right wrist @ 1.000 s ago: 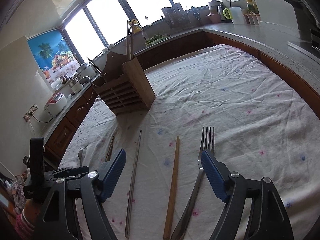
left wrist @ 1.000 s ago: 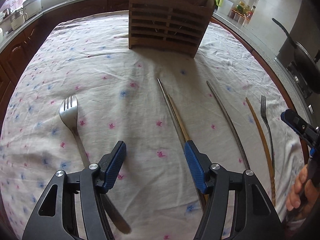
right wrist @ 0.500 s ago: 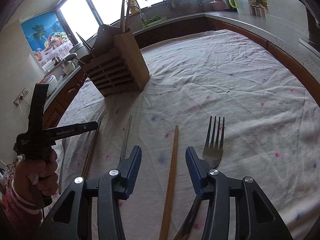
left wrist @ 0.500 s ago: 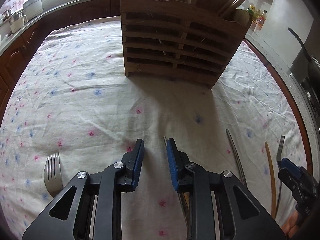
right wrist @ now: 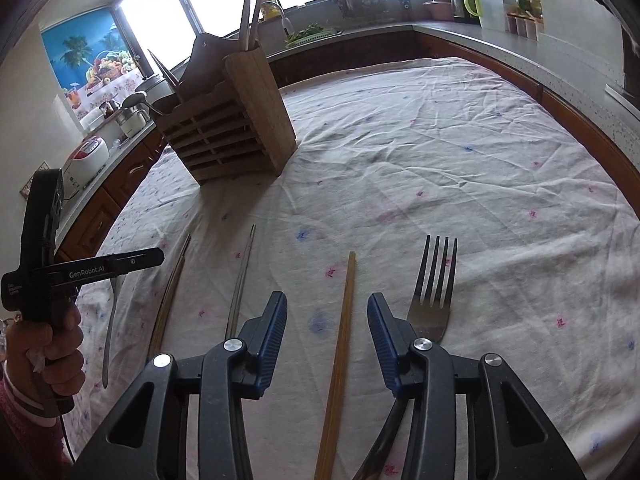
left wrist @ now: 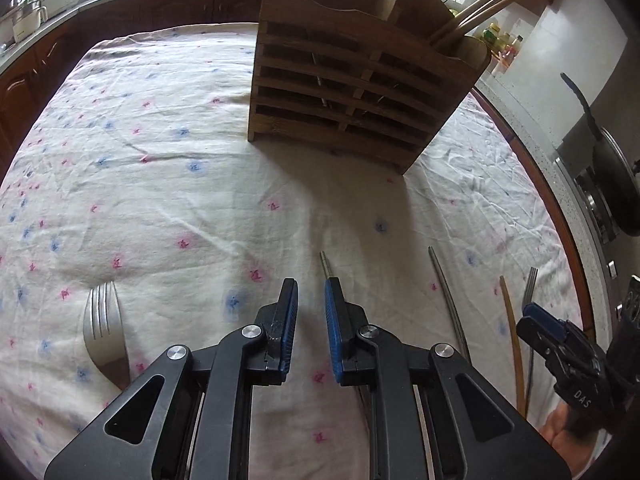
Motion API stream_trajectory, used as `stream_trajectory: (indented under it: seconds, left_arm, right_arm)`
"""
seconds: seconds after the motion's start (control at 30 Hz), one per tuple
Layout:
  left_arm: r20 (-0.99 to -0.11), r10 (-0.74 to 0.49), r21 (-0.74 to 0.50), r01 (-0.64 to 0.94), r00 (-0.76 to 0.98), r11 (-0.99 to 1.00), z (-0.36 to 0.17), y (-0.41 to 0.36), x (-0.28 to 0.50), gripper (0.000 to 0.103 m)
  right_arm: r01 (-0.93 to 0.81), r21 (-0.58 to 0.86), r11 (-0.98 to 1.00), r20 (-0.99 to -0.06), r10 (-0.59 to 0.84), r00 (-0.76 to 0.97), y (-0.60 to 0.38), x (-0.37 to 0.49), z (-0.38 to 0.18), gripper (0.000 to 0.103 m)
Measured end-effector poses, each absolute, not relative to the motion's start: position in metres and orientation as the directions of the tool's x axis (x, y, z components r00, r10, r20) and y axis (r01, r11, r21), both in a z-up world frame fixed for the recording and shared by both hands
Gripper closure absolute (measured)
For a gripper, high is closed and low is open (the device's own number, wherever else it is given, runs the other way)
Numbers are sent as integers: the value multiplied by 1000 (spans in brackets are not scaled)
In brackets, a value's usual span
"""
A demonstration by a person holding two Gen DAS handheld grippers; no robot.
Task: Organize utensils
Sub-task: 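Grasp a thin metal chopstick with the left gripper while the right grasps a wooden chopstick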
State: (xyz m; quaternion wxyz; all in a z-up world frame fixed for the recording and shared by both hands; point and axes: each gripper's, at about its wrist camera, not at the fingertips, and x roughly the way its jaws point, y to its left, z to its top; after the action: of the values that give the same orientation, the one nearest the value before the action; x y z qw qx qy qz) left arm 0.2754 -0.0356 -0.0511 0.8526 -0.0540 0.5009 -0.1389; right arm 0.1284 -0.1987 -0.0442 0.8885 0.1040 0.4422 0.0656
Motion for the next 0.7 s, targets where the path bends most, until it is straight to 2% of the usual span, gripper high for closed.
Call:
stream_trajectory:
  seconds: [0.13,0.23,0.5,0.7]
  left_arm:
    - [-855,-206,-102,235,475,967,-56,-59,276,90]
    - [-860,-186,-64,260,475,963,-56,-55,268,90]
    - [-868,-259,-182,215,424,960,-54,-11,245,90]
    - [-860,-227,-124,244,457,962,-55,-30,247,90]
  right_arm:
    - [-22,243,970,-771,207,603,-199,128,-41,60]
    - [-31,246,969,-765,213,607,-197,127,-39,60]
    - [-44,224,974,-777,206,595,-195,134,-45,60]
    - [-27,186,982,-807,168,567,-198,143,-54,60]
